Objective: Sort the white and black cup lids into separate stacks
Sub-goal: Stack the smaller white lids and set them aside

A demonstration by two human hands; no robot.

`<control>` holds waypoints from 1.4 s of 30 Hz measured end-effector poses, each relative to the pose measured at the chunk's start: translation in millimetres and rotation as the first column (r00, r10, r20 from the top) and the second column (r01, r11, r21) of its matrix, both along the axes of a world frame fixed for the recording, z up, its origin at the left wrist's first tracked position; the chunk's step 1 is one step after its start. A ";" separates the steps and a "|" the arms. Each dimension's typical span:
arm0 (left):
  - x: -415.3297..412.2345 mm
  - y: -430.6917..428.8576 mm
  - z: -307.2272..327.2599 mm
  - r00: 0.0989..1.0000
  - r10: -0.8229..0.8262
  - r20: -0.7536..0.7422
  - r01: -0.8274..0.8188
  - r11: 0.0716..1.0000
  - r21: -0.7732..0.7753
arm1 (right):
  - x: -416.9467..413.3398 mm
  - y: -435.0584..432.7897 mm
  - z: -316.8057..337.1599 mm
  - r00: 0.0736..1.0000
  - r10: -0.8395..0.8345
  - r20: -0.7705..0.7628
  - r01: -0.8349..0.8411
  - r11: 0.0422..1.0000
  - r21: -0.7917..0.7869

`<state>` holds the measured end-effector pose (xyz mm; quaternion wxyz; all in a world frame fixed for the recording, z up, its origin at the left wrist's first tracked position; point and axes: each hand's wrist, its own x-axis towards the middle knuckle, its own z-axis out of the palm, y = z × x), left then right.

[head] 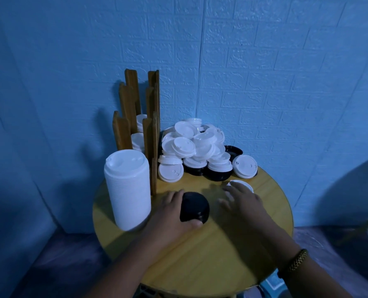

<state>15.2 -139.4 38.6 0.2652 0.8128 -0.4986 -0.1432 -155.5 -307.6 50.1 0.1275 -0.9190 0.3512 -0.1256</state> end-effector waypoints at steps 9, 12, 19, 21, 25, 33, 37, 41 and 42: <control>-5.6 -8.7 -11.8 0.927 0.132 0.352 -0.018 0.950 -0.311 | -28.8 15.2 4.1 0.981 0.179 -0.075 -0.177 0.984 0.033; -11.4 -7.4 -11.2 0.913 -0.089 0.397 0.231 0.916 -0.327 | -28.0 16.4 4.7 0.946 0.266 0.187 -0.300 0.935 0.187; -7.7 -11.9 -21.7 0.902 -0.300 0.311 0.354 0.925 -0.135 | -7.3 -65.1 -3.3 0.970 -0.123 0.211 0.126 0.992 -0.002; -6.0 -14.2 -22.0 0.923 -0.256 0.288 0.303 0.944 -0.132 | -1.7 -80.4 0.2 0.942 -0.223 0.250 0.233 0.972 -0.011; -3.8 -17.0 -21.0 0.951 -0.194 0.239 0.233 0.961 -0.149 | 15.0 -106.4 5.8 0.927 -0.303 0.224 0.312 0.950 -0.007; -3.1 -13.1 -16.7 0.984 -0.138 0.111 0.153 0.979 -0.136 | 21.2 -131.3 -6.2 0.936 -0.293 0.195 0.287 0.956 0.059; -5.4 -12.3 -14.1 0.994 -0.093 0.064 0.100 0.987 -0.124 | 6.8 -107.6 -6.2 0.907 -0.309 0.285 0.321 0.947 0.003; -5.7 -11.3 -13.1 0.989 -0.132 0.071 0.139 0.985 -0.099 | -11.7 -53.0 -4.3 0.912 -0.162 0.376 0.205 0.976 -0.077; -6.1 -10.9 -11.9 0.987 -0.144 0.075 0.150 0.985 -0.086 | -15.3 -35.2 -3.0 0.926 -0.103 0.362 0.125 0.991 -0.039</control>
